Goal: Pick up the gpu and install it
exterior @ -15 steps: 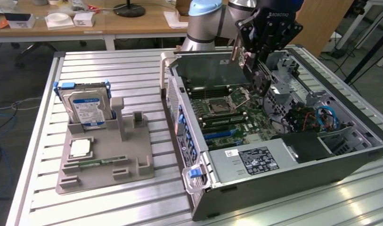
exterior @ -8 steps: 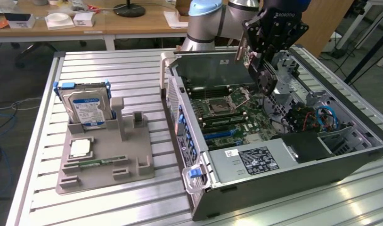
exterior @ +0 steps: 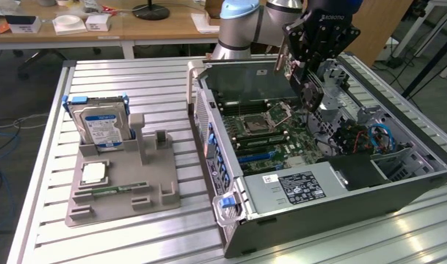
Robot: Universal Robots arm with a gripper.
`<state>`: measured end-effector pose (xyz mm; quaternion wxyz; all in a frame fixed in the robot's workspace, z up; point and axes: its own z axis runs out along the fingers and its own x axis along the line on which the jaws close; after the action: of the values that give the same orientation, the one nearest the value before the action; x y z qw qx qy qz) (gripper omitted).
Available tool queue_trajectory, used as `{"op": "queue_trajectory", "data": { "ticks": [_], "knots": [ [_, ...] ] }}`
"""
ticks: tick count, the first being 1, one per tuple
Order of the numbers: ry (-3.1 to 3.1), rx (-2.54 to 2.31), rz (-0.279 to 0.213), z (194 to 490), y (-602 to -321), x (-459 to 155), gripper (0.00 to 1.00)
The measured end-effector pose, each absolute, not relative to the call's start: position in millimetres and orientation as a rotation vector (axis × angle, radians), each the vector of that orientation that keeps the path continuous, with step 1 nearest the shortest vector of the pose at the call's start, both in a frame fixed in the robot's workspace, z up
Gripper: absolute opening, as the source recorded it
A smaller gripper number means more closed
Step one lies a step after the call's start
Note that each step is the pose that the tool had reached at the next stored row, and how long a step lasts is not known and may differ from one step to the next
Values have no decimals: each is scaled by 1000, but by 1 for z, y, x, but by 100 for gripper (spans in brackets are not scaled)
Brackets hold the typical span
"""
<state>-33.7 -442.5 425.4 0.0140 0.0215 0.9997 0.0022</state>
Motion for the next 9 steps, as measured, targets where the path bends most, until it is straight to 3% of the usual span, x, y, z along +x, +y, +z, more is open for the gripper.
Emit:
{"op": "queue_trajectory", "data": {
  "ticks": [9],
  "knots": [
    [3113,67,7,425,-442,-34,26]
  ]
}}
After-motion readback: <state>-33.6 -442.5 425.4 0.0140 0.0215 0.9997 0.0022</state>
